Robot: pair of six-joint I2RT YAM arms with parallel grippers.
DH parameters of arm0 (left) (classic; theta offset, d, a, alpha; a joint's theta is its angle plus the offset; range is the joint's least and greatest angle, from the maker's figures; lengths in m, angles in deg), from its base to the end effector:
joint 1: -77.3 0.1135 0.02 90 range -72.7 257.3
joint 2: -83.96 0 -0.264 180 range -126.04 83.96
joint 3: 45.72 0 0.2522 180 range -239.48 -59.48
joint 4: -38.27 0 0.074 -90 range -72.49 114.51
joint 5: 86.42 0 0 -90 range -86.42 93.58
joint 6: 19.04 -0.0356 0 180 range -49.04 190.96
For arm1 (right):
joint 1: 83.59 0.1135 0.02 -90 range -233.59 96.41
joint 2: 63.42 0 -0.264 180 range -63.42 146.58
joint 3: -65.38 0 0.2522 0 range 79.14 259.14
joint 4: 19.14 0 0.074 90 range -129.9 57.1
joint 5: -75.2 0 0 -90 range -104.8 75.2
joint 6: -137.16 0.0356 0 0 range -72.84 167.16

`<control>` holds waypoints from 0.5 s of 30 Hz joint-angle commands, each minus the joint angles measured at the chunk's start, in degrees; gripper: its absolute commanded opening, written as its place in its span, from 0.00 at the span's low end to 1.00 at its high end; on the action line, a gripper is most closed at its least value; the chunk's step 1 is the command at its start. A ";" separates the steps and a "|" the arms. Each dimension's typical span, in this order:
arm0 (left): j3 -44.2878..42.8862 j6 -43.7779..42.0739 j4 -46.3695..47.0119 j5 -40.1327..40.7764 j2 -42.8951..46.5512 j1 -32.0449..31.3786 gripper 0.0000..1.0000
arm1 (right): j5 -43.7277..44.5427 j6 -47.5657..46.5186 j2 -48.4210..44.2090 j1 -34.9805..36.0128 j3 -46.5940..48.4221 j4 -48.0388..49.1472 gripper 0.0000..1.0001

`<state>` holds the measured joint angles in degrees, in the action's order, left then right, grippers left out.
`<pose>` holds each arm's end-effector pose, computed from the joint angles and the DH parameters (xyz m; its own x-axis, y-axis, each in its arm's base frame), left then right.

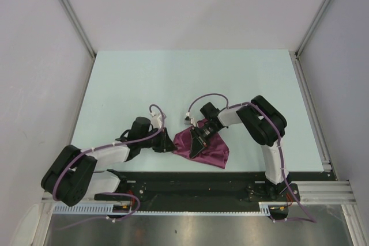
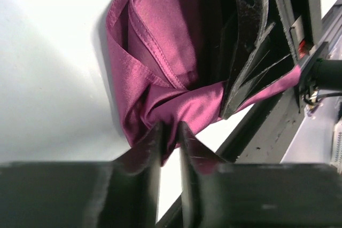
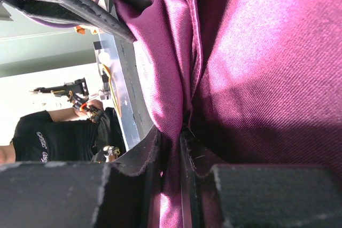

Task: Fold the napkin, place the utensils inside, and roll it up
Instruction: Roll the napkin at the center of the board.

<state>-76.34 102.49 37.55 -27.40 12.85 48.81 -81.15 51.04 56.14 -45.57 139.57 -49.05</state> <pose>0.1714 -0.1139 0.1307 -0.8854 -0.0296 -0.4639 0.3359 0.6492 -0.6825 0.2555 0.2412 0.0783 -0.7893 -0.5827 -0.1936 -0.3779 0.2126 0.9011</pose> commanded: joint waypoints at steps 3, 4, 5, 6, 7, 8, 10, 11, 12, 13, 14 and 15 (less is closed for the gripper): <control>-1.68 -0.41 -2.65 0.91 -0.61 -0.78 0.02 | 8.77 -0.10 -0.99 -0.67 2.24 0.06 0.27; -2.81 -0.50 -3.88 1.53 -0.43 -0.69 0.00 | 9.21 0.25 -1.61 -0.67 2.68 -0.20 0.31; -3.43 -1.03 -5.90 2.06 -0.26 -0.69 0.00 | 9.83 0.51 -2.14 -0.67 3.03 -0.47 0.41; -4.05 -1.12 -6.79 2.68 -0.43 -0.69 0.00 | 11.40 0.60 -3.02 -0.67 3.29 -1.34 0.45; -5.36 -1.21 -7.84 3.03 -0.69 -0.69 0.00 | 12.46 0.69 -5.03 -0.75 3.91 -1.87 0.48; -6.16 -1.38 -9.68 3.12 -1.30 -0.69 0.00 | 14.56 0.86 -6.53 -0.75 4.17 -2.40 0.51; -8.27 -1.56 -11.36 3.03 -2.53 -0.69 0.00 | 17.20 1.30 -11.51 -0.93 4.44 -3.19 0.53; -8.88 -1.73 -12.59 2.95 -4.11 -0.69 0.00 | 21.22 1.48 -13.38 -0.93 4.35 -3.28 0.55; -9.93 -1.73 -12.60 2.77 -4.73 -0.69 0.00 | 23.52 1.22 -15.22 -0.76 4.26 -3.80 0.57; -10.29 -1.73 -14.34 2.68 -5.43 -0.60 0.00 | 26.42 0.87 -19.68 0.03 3.92 -3.98 0.60; -10.64 -1.65 -14.79 2.51 -6.22 -0.60 0.00 | 33.32 0.26 -21.90 0.91 2.35 -3.90 0.62; -11.26 -1.56 -14.97 2.33 -7.36 -0.43 0.00 | 36.87 -1.40 -24.36 2.31 1.29 -3.38 0.63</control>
<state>-84.47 102.08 26.77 -25.52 8.37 48.40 -62.90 52.79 43.55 -45.73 141.80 -52.80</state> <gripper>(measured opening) 0.011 0.609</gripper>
